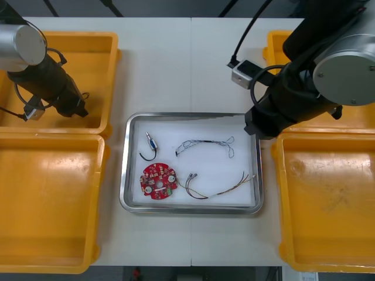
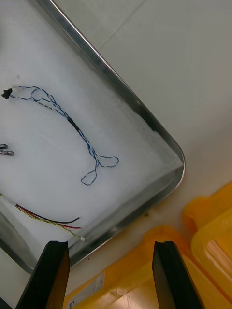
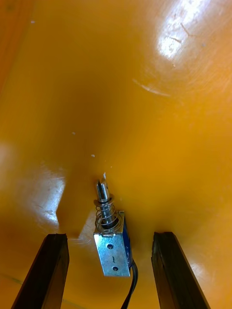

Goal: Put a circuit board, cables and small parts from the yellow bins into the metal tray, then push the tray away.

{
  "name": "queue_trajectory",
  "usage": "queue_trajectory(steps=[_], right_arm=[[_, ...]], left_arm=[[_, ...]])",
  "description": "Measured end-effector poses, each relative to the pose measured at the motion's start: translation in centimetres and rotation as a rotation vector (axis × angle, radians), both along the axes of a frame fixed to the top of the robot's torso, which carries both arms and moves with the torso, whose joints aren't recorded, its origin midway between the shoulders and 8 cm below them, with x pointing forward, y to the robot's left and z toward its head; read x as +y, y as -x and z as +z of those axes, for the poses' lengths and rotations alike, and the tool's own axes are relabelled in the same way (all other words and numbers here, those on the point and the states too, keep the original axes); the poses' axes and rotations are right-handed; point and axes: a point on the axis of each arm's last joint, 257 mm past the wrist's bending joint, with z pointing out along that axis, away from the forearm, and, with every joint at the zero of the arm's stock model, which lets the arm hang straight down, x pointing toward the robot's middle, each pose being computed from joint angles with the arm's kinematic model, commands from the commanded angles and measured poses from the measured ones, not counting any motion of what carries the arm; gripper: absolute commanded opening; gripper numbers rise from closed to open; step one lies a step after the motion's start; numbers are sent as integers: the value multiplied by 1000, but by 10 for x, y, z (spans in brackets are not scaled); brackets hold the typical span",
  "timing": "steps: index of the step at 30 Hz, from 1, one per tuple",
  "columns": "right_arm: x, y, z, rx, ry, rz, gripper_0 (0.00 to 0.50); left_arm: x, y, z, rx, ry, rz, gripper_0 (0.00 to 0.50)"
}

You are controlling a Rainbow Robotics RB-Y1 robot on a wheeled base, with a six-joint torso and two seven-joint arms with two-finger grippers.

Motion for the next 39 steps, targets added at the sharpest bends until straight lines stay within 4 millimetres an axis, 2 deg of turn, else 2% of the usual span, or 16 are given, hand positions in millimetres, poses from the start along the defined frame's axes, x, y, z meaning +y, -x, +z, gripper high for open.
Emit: queue_trajectory(steps=[1,3,6,7,8,9,12,13,15,23,28,34,39], right_arm=[[-7,1,2,4,-10,-36,500],[-20,2,4,15,-37,-118,500],[-42,4,8,22,-65,-222,500],[-49,4,8,24,-68,-246,500],[-56,5,9,25,-68,-267,500],[-63,5,9,25,-67,-286,500],[-84,9,11,33,-79,-380,500],[-91,11,11,36,-89,-418,500],[-104,13,13,39,-121,-502,500],[-150,26,15,52,-209,-648,500],[-178,39,12,59,-241,-720,500],[-204,54,5,65,-262,-796,500],[-215,62,-3,80,-263,-828,500]], left_arm=[[0,0,0,-1,-1,0,488],[1,0,-1,-2,-5,-1,392],[1,-2,-1,-7,-19,-7,344],[2,-2,-1,-7,-23,-9,292],[2,-2,-1,-7,-26,-10,266],[2,-2,-1,-8,-29,-11,198],[2,-2,-1,-8,-31,-12,43],[2,-2,-1,-8,-31,-12,19],[2,-2,-1,-8,-31,-12,0],[6,-4,-1,-14,-53,-17,0],[18,-4,5,-12,-148,-80,0],[26,-2,20,-4,-326,-359,0],[25,7,33,28,-459,-605,0]])
